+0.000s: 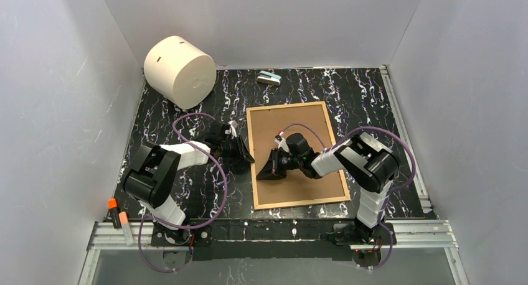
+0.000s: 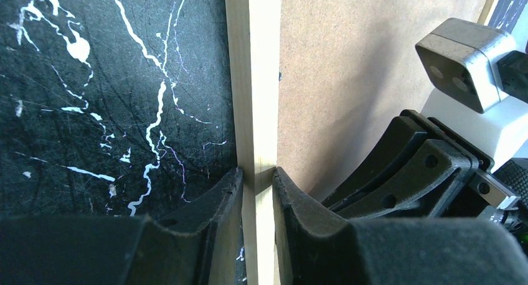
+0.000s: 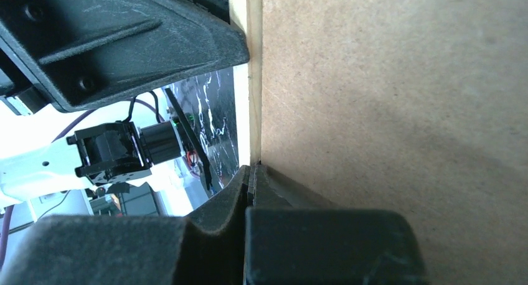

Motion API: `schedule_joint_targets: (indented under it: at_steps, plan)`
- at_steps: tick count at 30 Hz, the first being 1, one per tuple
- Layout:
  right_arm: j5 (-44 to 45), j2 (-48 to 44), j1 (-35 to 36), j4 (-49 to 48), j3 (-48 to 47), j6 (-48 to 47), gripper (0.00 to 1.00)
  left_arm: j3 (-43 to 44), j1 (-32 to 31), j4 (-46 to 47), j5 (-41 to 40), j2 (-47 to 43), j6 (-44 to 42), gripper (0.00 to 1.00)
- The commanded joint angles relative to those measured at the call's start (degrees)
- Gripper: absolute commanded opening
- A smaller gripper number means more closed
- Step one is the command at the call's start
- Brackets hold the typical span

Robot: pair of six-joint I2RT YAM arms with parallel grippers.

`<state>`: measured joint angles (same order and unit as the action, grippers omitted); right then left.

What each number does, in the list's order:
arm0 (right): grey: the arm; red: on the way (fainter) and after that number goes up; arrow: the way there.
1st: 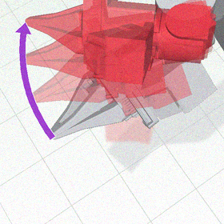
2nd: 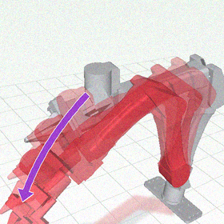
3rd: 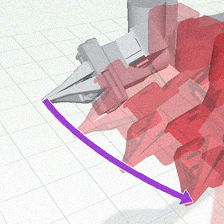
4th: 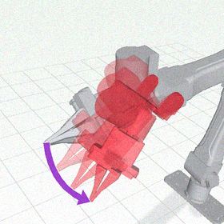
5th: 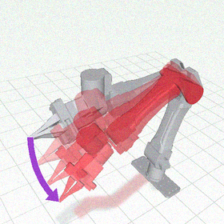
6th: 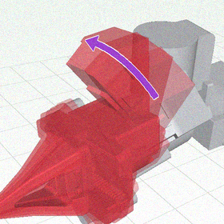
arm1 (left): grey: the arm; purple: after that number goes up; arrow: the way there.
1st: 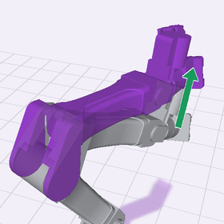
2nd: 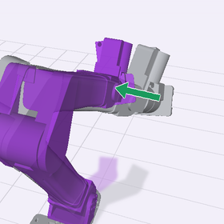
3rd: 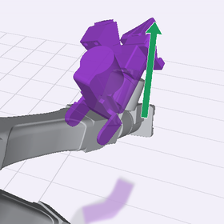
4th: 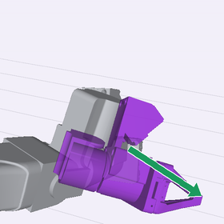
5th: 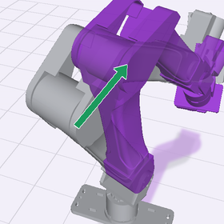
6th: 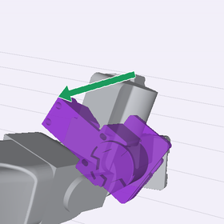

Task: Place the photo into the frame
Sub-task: Install the photo frame at the center of the board.

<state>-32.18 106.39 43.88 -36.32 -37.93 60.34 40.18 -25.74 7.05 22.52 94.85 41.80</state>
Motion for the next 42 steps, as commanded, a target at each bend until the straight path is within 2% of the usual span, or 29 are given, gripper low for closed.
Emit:
schedule_joint_targets:
  at_steps: [1,11,28,35,42]
  plan:
    - [-2.2,0.83,-0.25,-5.45,-0.54,1.3,0.01,-5.23,-1.51,-11.7,-12.18,8.03,-4.3,0.23]
    - [-2.34,2.04,-0.37,-6.36,-0.43,1.86,0.01,-5.13,-1.51,-11.8,-12.18,8.03,-4.3,0.23]
    - [-0.54,4.7,-0.16,4.1,-2.01,-4.04,0.02,-4.96,-1.51,-11.79,-12.46,8.14,-3.75,0.23]
    - [4.75,6.07,1.78,14.88,-3.47,-8.92,0.15,-4.35,-1.51,-11.53,-12.19,9.15,-3.57,0.23]
    - [11.41,7.11,2.99,24.23,-4.53,-11.6,0.24,-4.07,-1.51,-11.61,-12.24,9.42,-3.61,0.23]
